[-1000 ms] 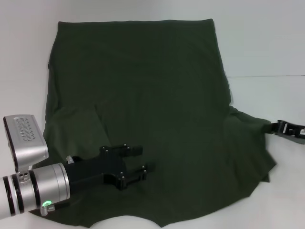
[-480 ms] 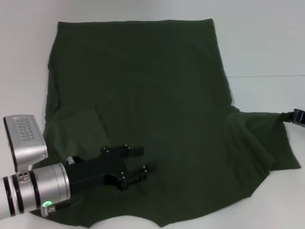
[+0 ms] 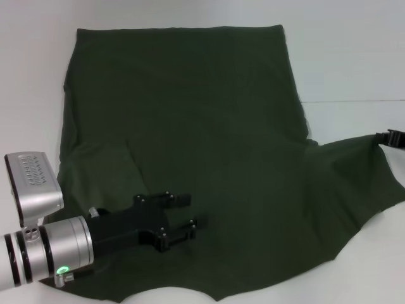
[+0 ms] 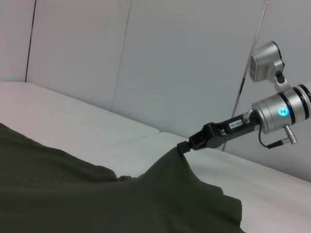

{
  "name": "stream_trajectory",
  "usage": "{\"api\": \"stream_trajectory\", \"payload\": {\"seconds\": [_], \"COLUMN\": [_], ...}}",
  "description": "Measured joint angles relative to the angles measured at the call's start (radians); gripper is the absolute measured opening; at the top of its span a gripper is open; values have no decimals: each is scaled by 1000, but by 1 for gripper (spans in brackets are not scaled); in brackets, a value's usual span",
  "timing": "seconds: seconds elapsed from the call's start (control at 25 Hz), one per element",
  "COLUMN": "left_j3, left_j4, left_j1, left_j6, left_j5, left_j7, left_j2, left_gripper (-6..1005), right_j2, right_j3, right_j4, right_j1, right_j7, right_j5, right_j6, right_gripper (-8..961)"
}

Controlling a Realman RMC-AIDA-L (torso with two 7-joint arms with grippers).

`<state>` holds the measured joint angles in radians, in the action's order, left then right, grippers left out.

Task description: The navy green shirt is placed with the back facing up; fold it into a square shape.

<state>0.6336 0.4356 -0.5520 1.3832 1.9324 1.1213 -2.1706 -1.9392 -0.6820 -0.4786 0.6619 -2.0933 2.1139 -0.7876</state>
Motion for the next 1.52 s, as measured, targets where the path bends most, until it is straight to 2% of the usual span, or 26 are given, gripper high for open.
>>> {"api": "stream_trajectory", "payload": {"seconds": [0.72, 0.96, 1.12, 1.24, 1.28, 1.32, 1.48, 1.52], "left_j3": [0, 0, 0, 0, 0, 0, 0, 0], "left_j4": [-3, -3, -3, -3, -3, -3, -3, -3], "left_j1": [1, -5, -9, -9, -9, -9, -9, -8], "left_j6": [-7, -17, -18, -19, -20, -20, -20, -22], "left_j5": [-1, -1, -2, -8, -10, -10, -15, -15], "left_j7": [0, 5, 11, 12, 12, 12, 12, 12], "left_j2": [-2, -1, -2, -1, -1, -1, 0, 0], "left_gripper": [560, 560, 561, 561, 561, 561, 561, 561], "right_j2": [-15, -19, -49, -80, -99, -99, -135, -141], "right_j3": [-55, -56, -69, -99, -120, -120, -183, -193], "right_j4": [0, -17, -25, -19, -10, -10, -15, -22], "right_j1": [76, 84, 126, 172, 202, 202, 235, 235], "right_j7": [34, 56, 58, 52, 51, 51, 57, 57], "right_j5": [0, -9, -10, -6, -5, -5, -4, -4], "right_j6": [28, -85, -164, -119, -72, -72, -37, -35], "right_gripper": [1, 1, 2, 2, 2, 2, 2, 87]}}
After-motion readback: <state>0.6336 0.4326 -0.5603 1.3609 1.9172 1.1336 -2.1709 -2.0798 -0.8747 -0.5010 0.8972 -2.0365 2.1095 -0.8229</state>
